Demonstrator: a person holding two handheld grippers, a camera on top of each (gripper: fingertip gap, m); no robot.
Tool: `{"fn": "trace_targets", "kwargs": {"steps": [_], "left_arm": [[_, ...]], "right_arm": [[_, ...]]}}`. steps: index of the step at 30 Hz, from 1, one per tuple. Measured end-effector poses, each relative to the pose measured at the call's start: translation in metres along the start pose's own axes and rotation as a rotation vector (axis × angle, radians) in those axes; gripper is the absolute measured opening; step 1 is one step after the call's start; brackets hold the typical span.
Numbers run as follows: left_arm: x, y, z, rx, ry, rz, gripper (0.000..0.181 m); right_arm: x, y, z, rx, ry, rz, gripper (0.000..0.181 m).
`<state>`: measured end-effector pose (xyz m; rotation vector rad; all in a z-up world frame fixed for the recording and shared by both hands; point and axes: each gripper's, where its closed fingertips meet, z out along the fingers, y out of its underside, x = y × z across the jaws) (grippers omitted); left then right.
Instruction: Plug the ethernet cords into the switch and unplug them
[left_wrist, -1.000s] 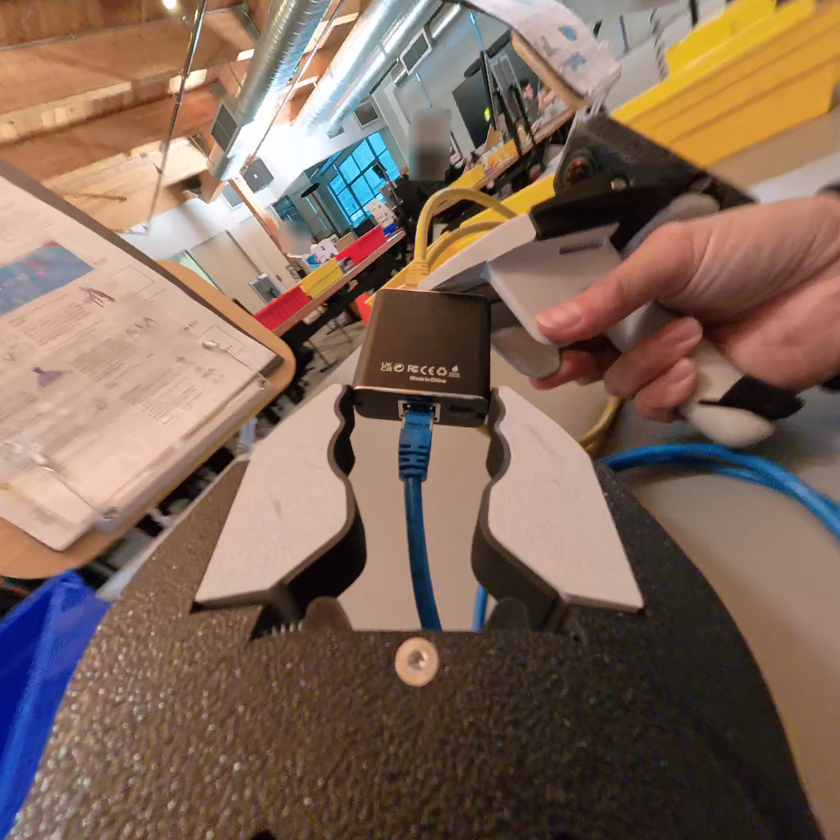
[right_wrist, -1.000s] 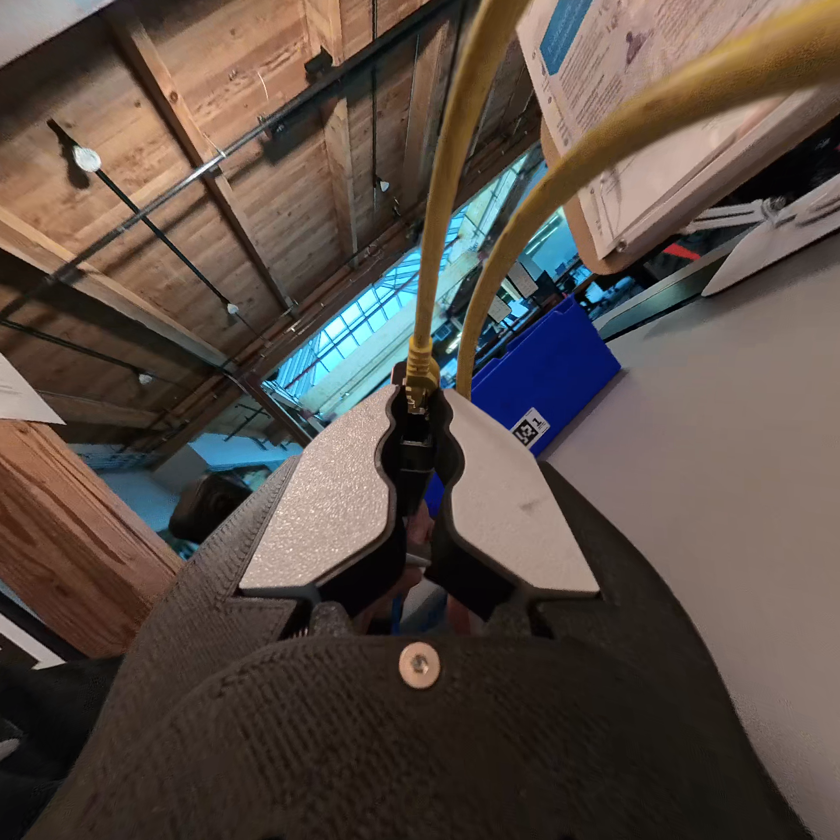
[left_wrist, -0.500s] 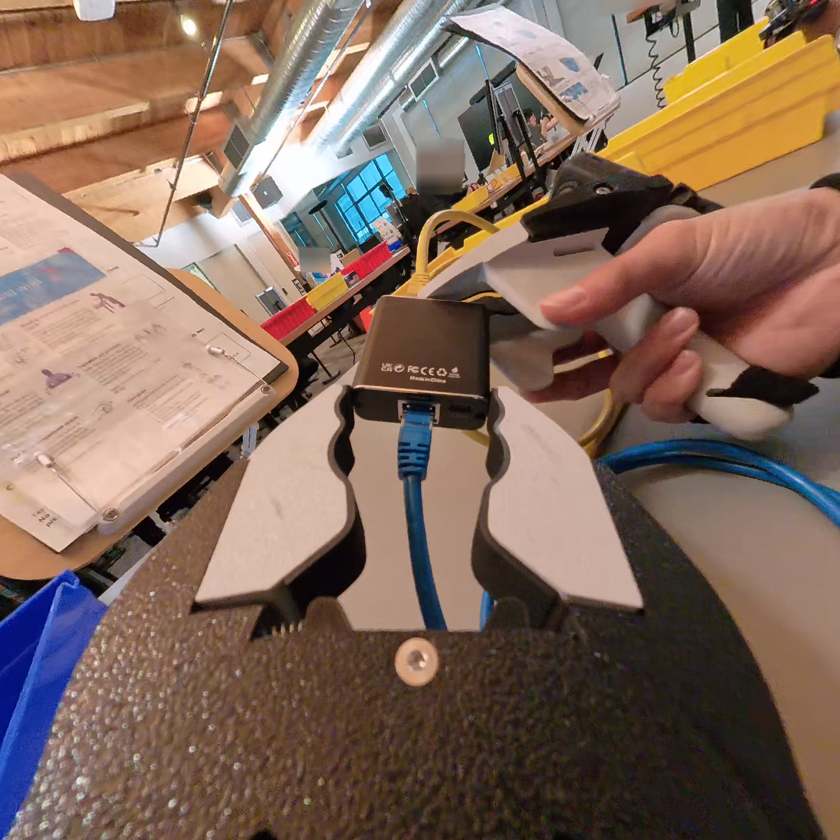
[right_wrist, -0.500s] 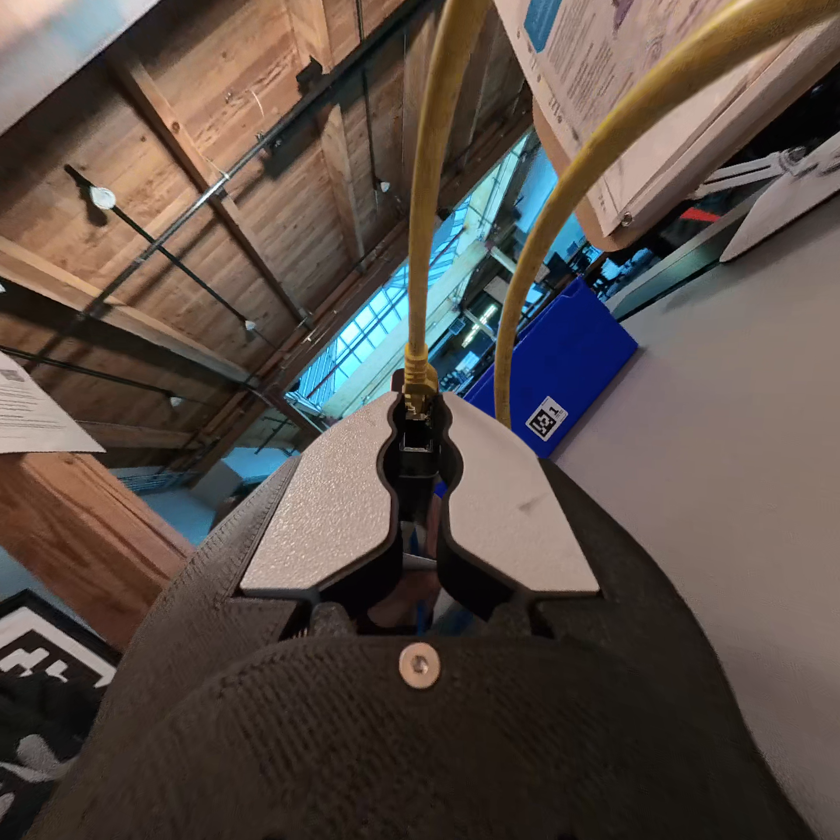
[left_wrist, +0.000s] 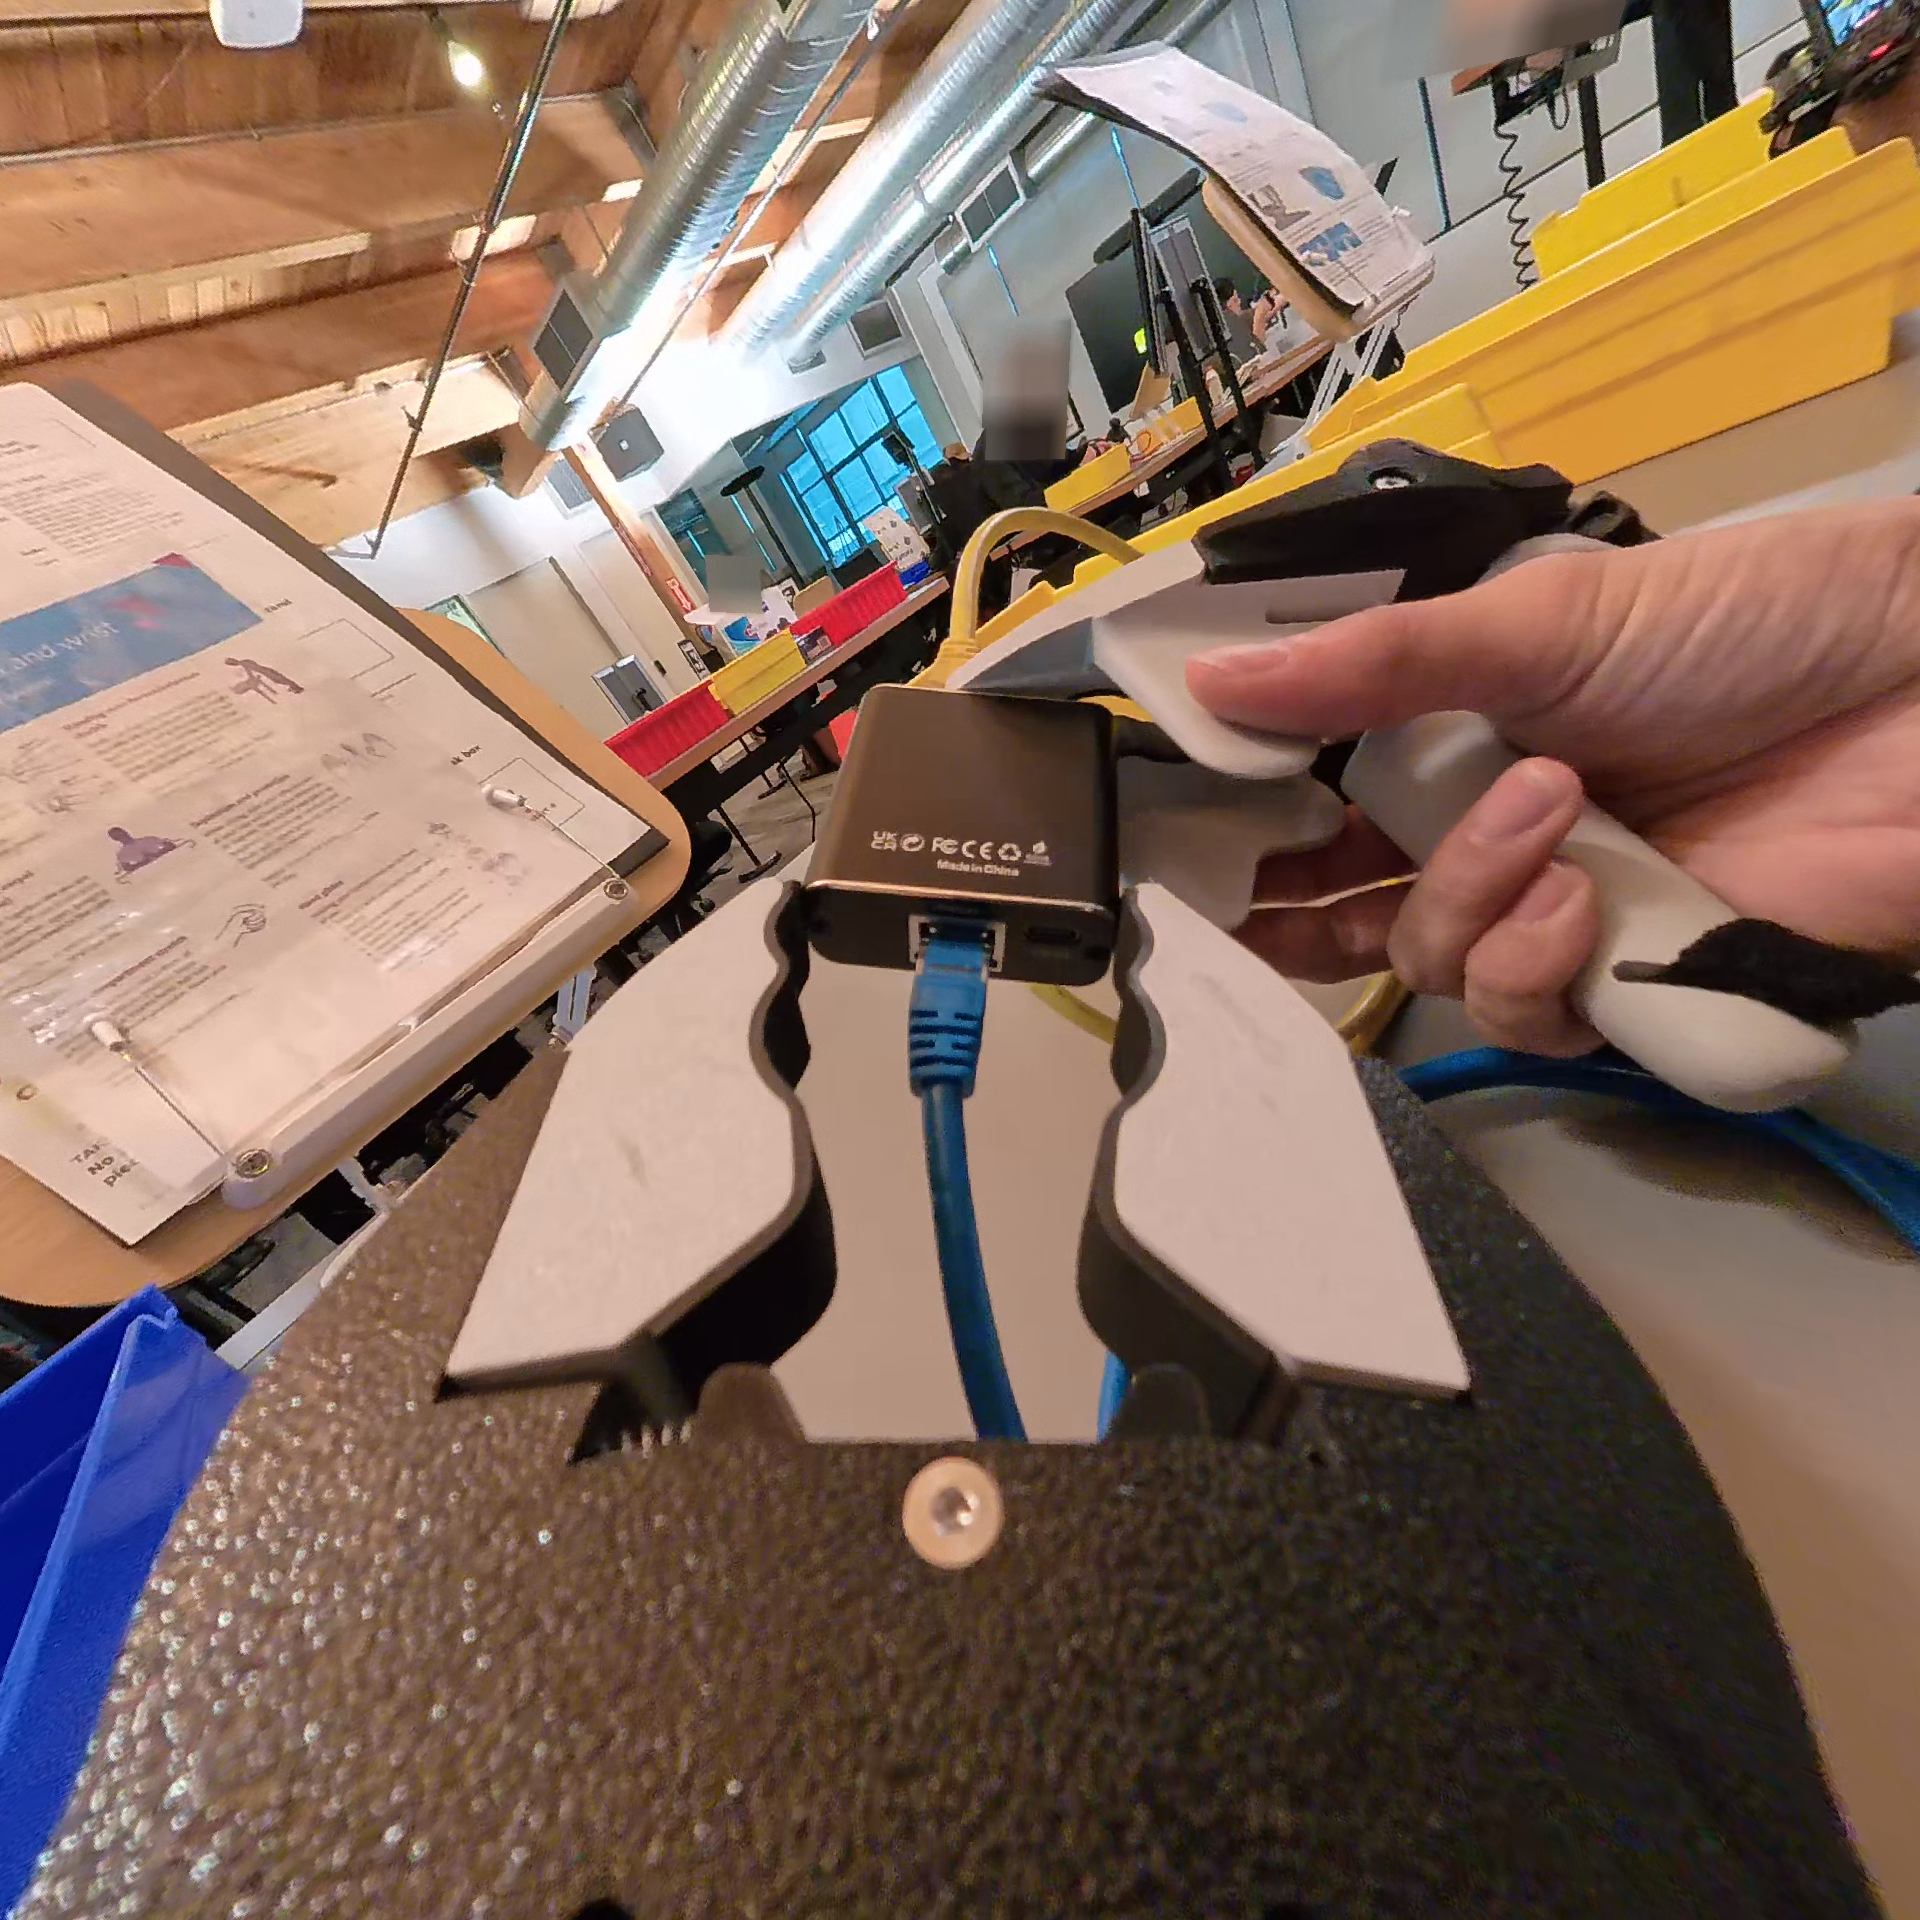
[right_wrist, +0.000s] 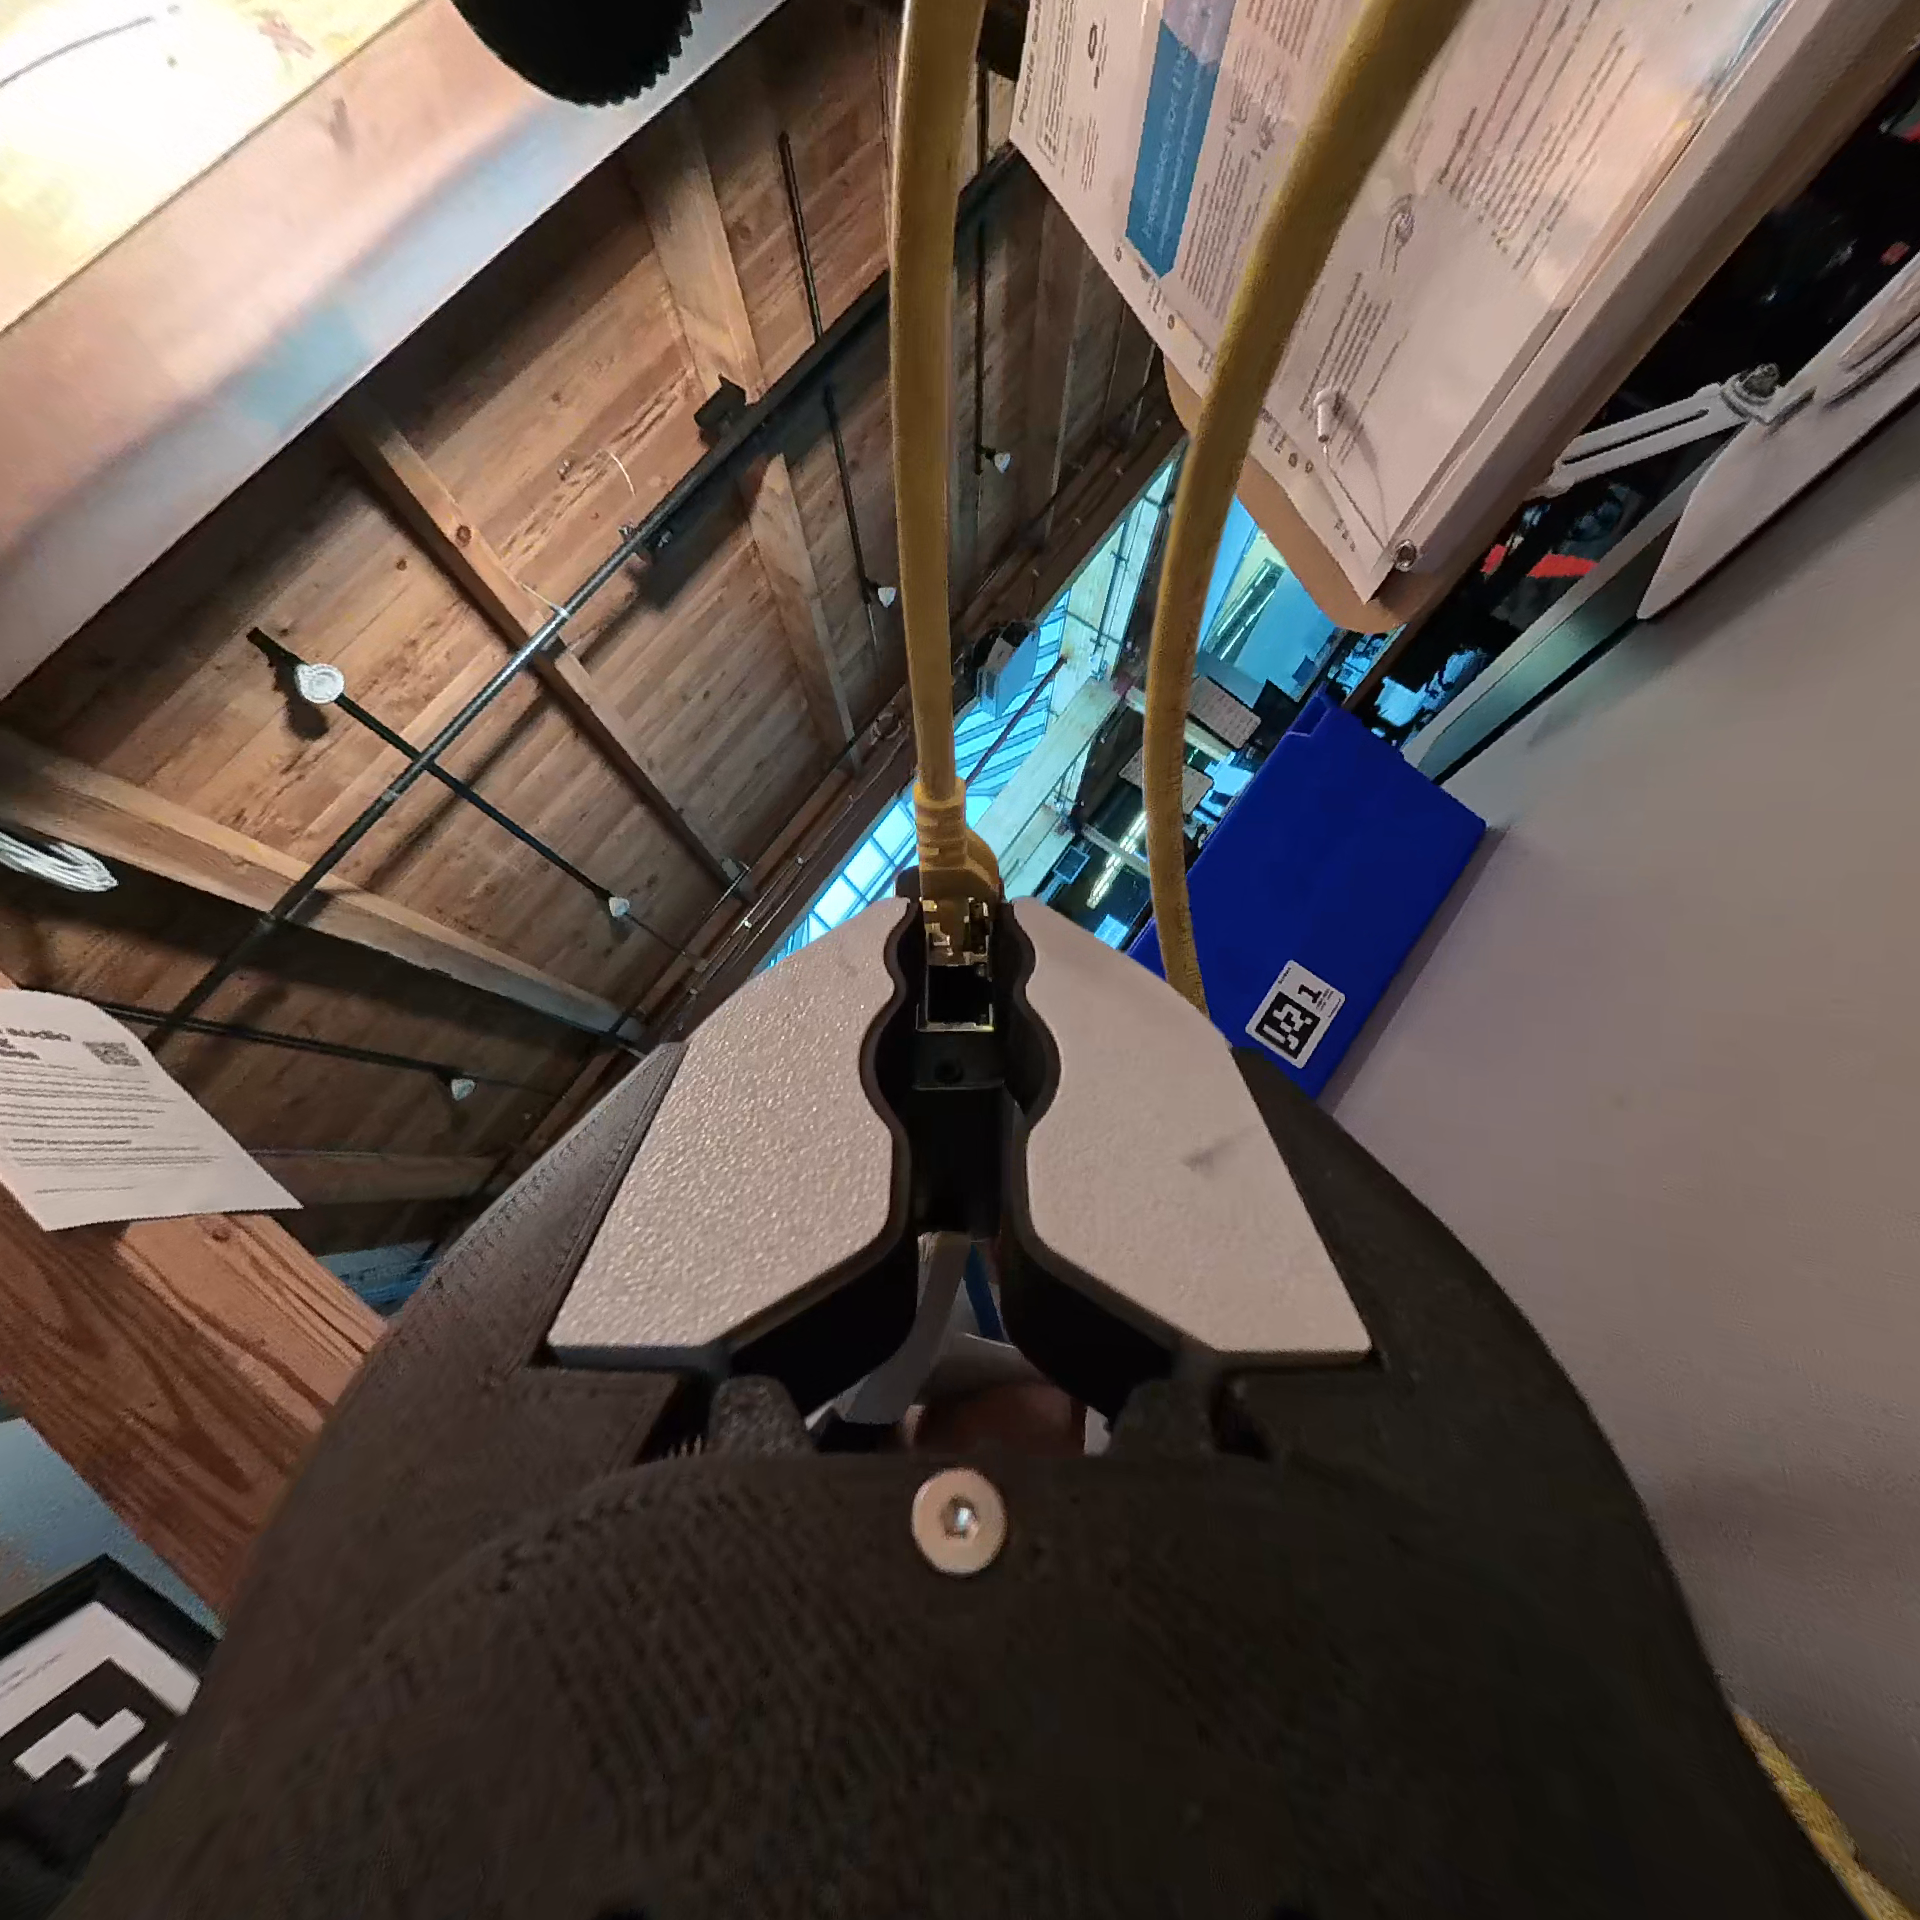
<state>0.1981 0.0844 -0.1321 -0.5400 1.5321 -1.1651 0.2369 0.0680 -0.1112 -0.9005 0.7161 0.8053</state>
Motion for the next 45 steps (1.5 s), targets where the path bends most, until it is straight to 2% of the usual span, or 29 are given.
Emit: {"fn": "trace_targets", "kwargs": {"steps": [5,14,18,28,32,38,45], "left_arm": [[0.0028,0.0000,0.0008,-0.017,-0.010,0.033,0.057],[-0.0048,0.0019,0.0010,-0.019,-0.040,-0.029,0.057],[-0.0033,0.0013,0.0015,-0.023,-0.042,0.000,0.057],[-0.0001,0.0008,0.0032,-0.021,-0.032,0.020,0.056],[0.0005,0.0006,0.0036,-0.023,-0.034,0.034,0.056],[0.0013,0.0012,0.0043,-0.026,-0.032,0.035,0.056],[0.0006,-0.0015,0.0040,-0.009,-0.049,0.074,0.056]], "right_arm": [[-0.0003,-0.0007,0.0005,0.022,0.005,0.002,0.013],[0.0044,0.0002,0.0007,0.059,0.048,0.028,0.012],[0.0025,-0.0001,0.0025,0.078,0.019,0.078,0.019],[0.0048,-0.0012,-0.0008,0.114,0.001,0.082,0.012],[0.0066,-0.0013,-0.0014,0.095,-0.025,0.152,0.012],[0.0080,-0.0015,-0.0019,0.126,-0.001,0.105,0.012],[-0.0003,-0.0006,-0.0026,0.076,-0.051,-0.029,0.010]]}}
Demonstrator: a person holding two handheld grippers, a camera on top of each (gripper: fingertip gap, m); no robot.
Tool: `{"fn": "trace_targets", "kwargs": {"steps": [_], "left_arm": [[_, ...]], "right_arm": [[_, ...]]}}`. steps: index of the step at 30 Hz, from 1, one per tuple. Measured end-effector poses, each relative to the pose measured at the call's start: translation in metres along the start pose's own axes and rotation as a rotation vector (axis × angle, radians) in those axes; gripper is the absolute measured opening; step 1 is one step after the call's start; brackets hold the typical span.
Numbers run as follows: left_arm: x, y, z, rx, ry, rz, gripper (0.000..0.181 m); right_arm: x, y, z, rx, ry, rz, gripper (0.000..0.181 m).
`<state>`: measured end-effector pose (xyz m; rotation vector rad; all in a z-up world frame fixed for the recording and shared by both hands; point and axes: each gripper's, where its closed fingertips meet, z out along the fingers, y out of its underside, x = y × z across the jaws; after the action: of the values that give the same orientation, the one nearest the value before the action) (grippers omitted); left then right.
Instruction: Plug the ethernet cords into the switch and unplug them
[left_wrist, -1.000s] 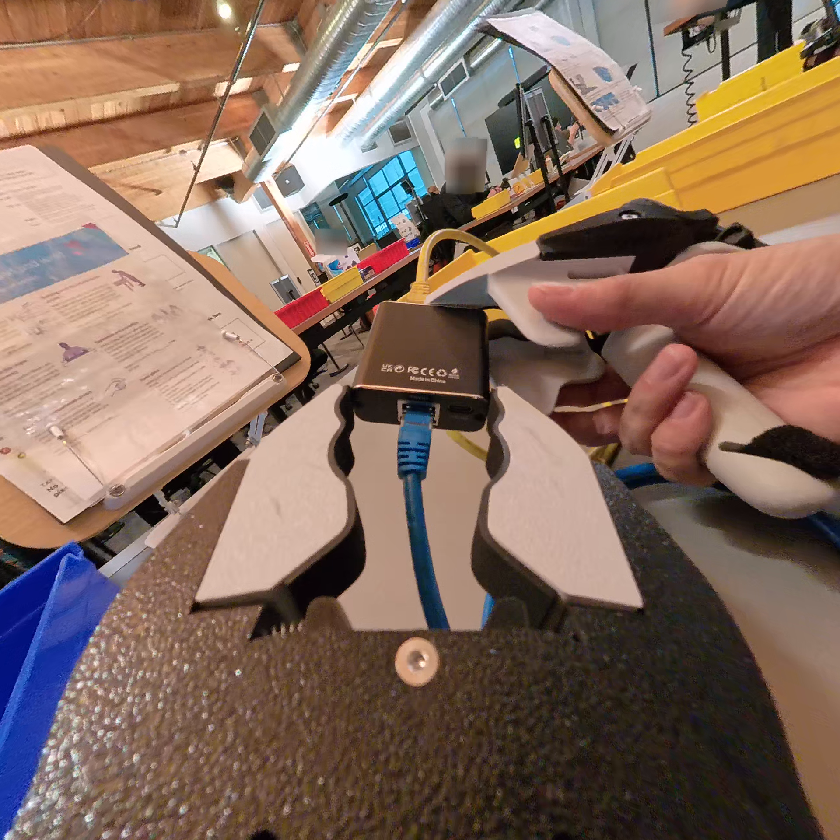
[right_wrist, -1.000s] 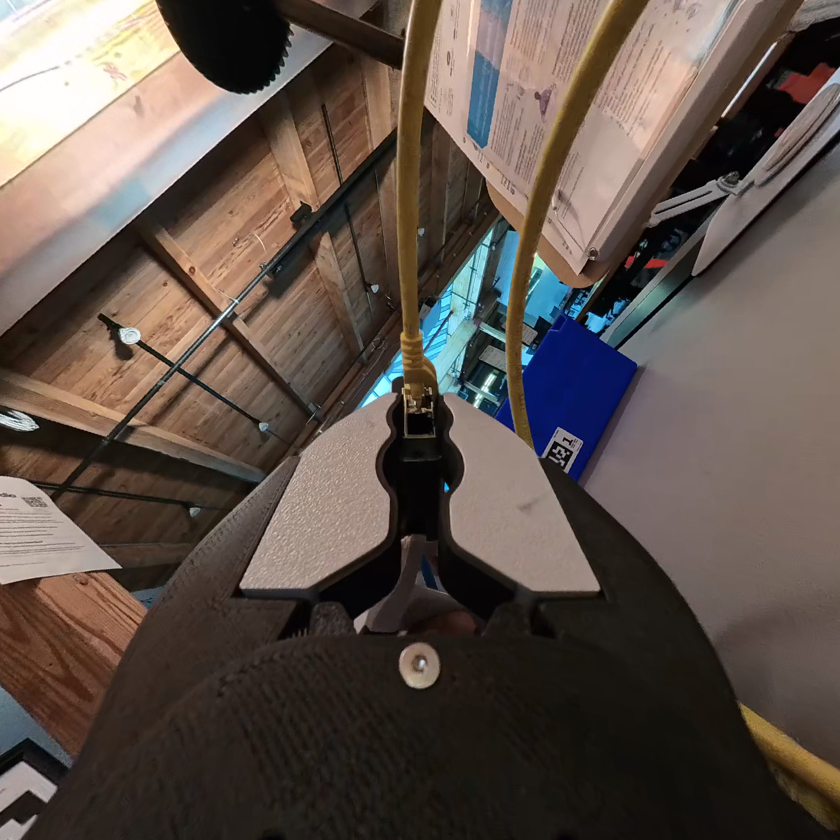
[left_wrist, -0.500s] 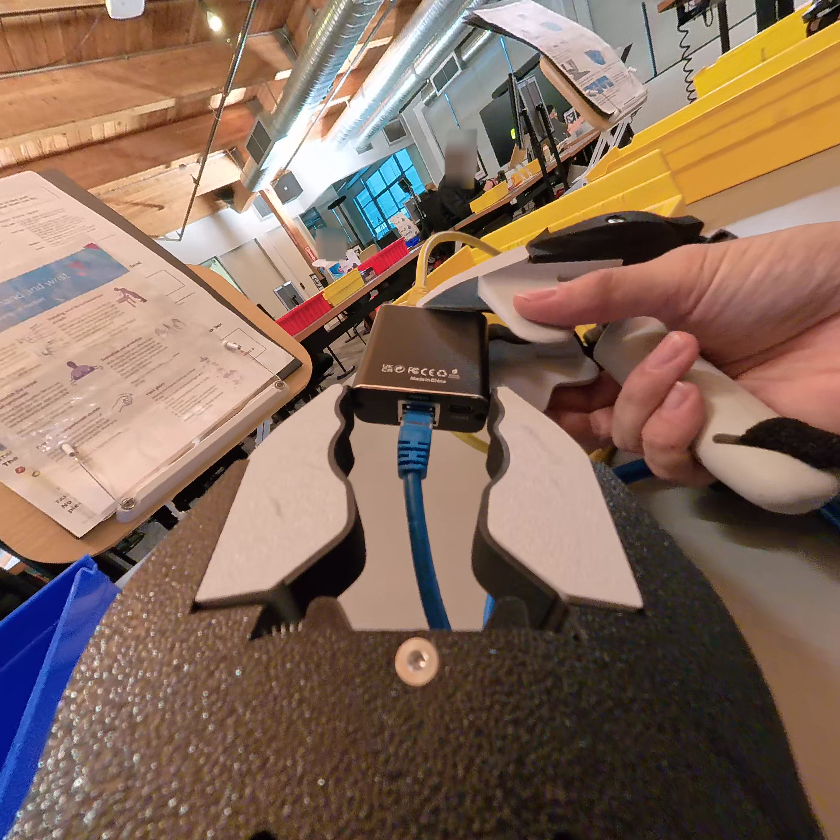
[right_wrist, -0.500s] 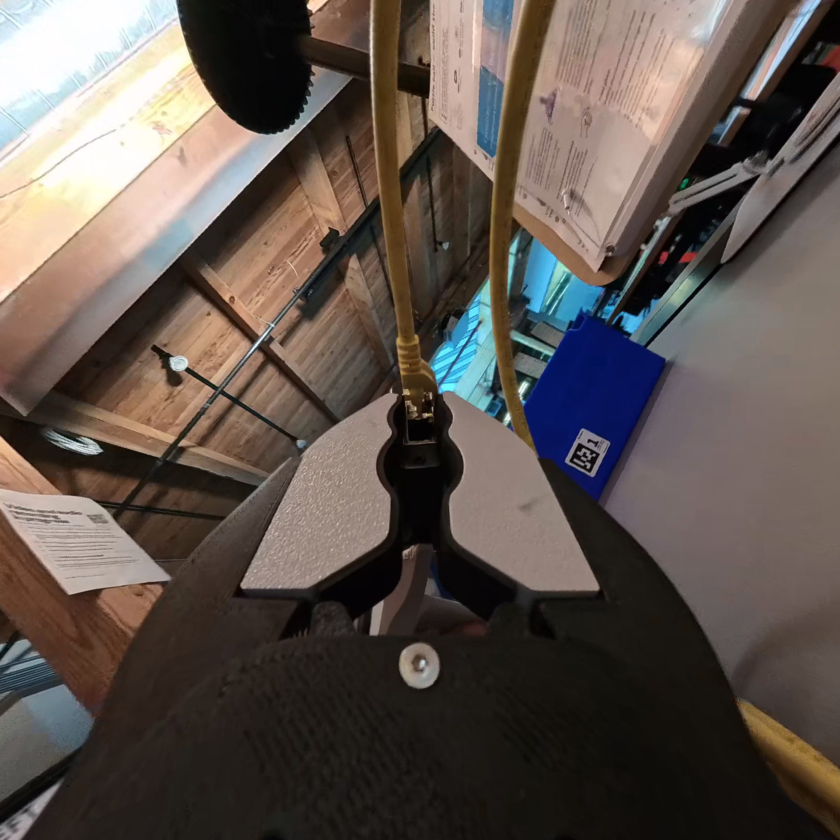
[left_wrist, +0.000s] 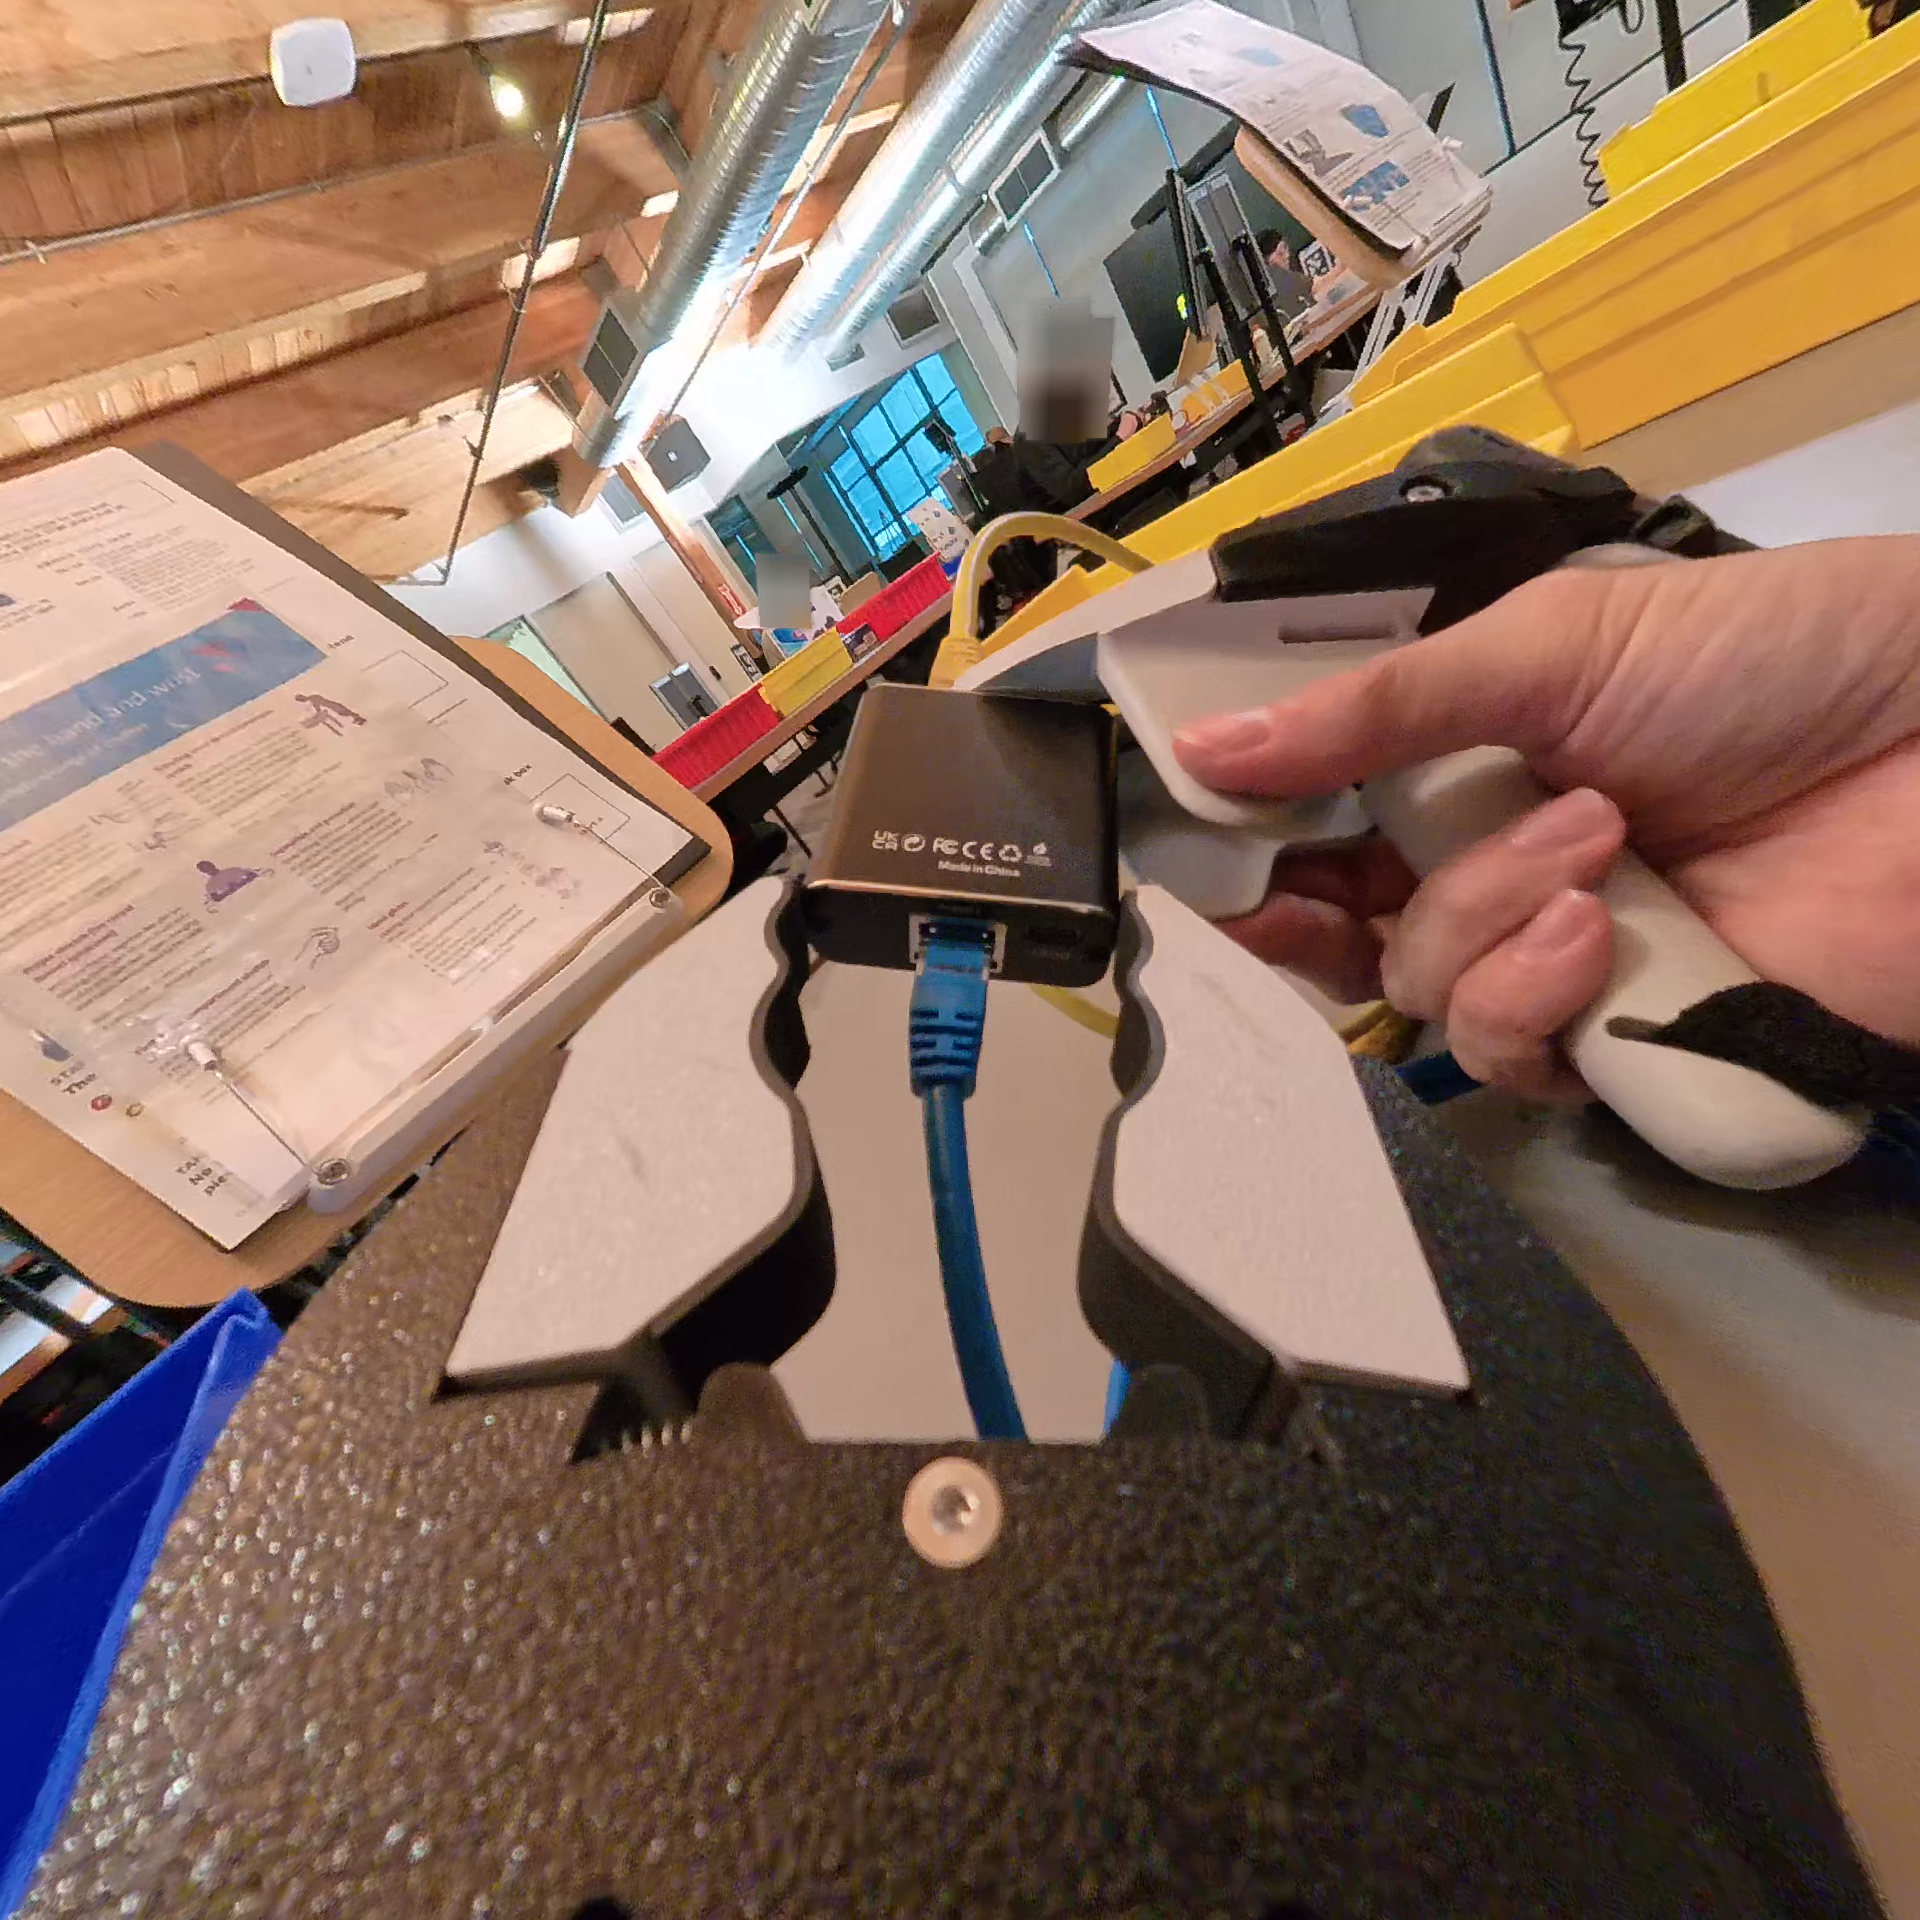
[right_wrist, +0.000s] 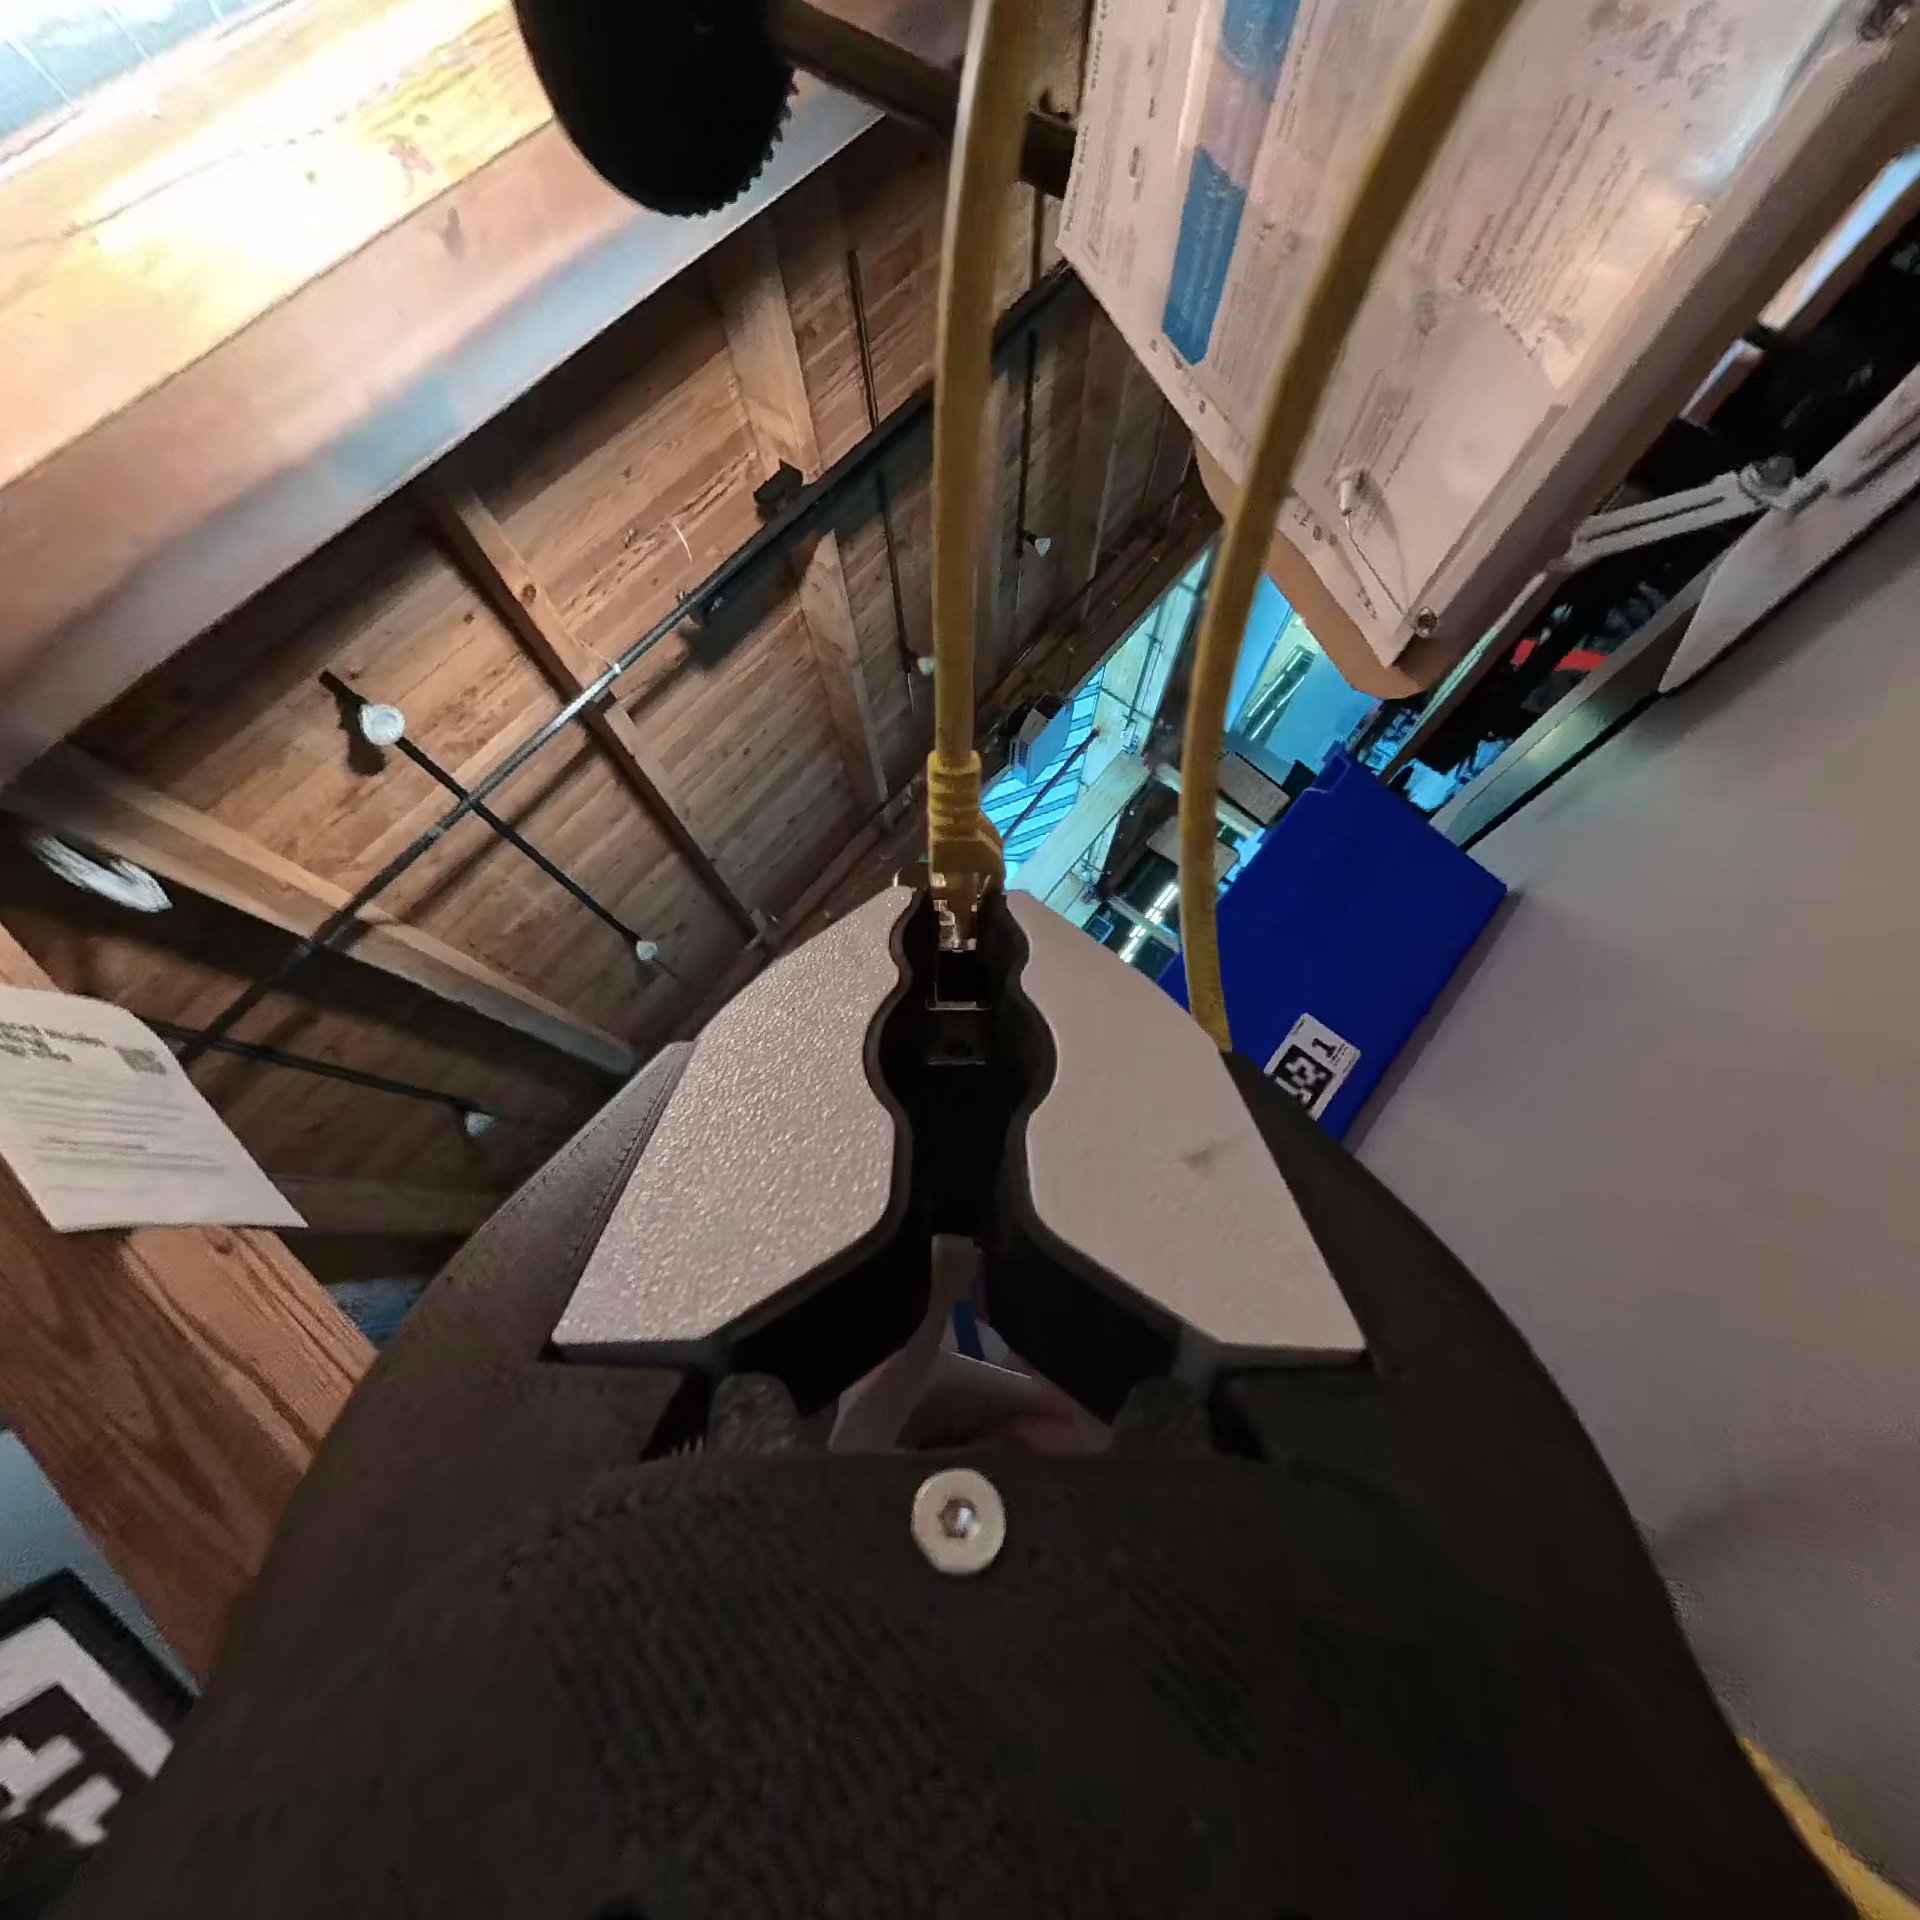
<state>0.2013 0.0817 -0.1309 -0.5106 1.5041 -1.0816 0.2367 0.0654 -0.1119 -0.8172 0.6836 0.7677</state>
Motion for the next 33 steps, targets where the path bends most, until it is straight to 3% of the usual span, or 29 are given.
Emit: {"fn": "trace_targets", "kwargs": {"steps": [5,9,14,19,27,33], "left_arm": [[-0.002,-0.001,-0.002,-0.007,-0.045,0.105,0.056],[-0.003,-0.001,-0.001,-0.013,-0.076,0.136,0.056],[-0.031,-0.007,-0.013,0.078,-0.137,-0.058,0.056],[-0.049,0.009,-0.017,0.041,-0.174,-0.159,0.056],[-0.045,0.010,-0.015,0.035,-0.142,-0.169,0.056],[-0.043,0.010,-0.015,0.032,-0.126,-0.175,0.056]], "right_arm": [[-0.002,-0.009,0.003,0.023,-0.049,0.020,0.009],[-0.004,-0.007,0.007,-0.010,-0.033,-0.074,0.009],[-0.044,-0.021,0.016,-0.185,0.016,-0.421,0.009],[-0.090,-0.036,0.015,-0.423,0.073,-0.728,0.008],[-0.125,-0.092,-0.016,-0.594,0.148,-0.835,0.007],[-0.114,-0.149,-0.032,-0.637,0.289,-0.883,0.008]]}}
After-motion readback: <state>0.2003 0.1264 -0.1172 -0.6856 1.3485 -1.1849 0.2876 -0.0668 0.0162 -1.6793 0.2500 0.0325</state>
